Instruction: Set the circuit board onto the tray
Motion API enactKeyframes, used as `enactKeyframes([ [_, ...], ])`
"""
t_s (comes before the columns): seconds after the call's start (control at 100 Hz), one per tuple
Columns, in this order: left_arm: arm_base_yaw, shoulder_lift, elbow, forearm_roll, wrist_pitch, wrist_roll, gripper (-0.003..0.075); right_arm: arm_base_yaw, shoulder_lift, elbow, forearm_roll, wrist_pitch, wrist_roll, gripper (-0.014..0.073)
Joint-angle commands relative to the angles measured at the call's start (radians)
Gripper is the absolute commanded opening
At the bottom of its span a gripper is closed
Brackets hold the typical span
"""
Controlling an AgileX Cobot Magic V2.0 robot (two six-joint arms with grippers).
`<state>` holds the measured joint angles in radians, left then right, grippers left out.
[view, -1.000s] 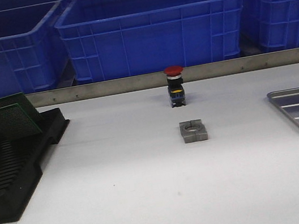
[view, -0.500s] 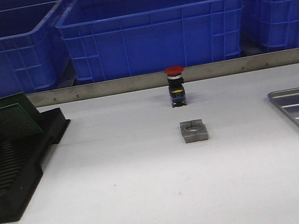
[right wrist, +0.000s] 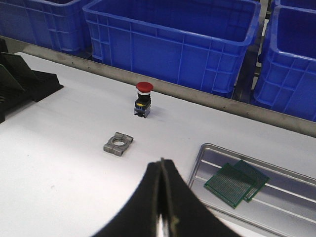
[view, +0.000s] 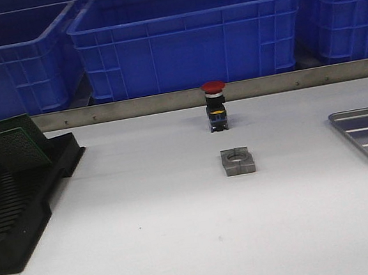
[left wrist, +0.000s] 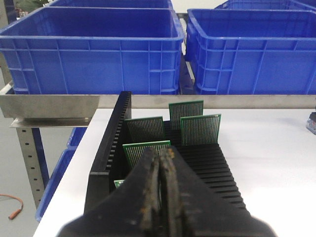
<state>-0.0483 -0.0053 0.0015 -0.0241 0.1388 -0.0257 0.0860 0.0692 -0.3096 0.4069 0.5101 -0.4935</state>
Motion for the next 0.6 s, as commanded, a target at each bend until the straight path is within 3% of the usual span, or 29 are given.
enactKeyframes([
  [0.0,-0.005,-0.032,0.048,0.013,-0.07,-0.025,-0.002,0.001,0.011,-0.025,0.015,-0.061,-0.006,-0.0061],
  [0.59,-0.005,-0.03,0.048,0.024,-0.075,-0.025,-0.002,0.001,0.011,-0.025,0.015,-0.059,-0.006,-0.0061],
])
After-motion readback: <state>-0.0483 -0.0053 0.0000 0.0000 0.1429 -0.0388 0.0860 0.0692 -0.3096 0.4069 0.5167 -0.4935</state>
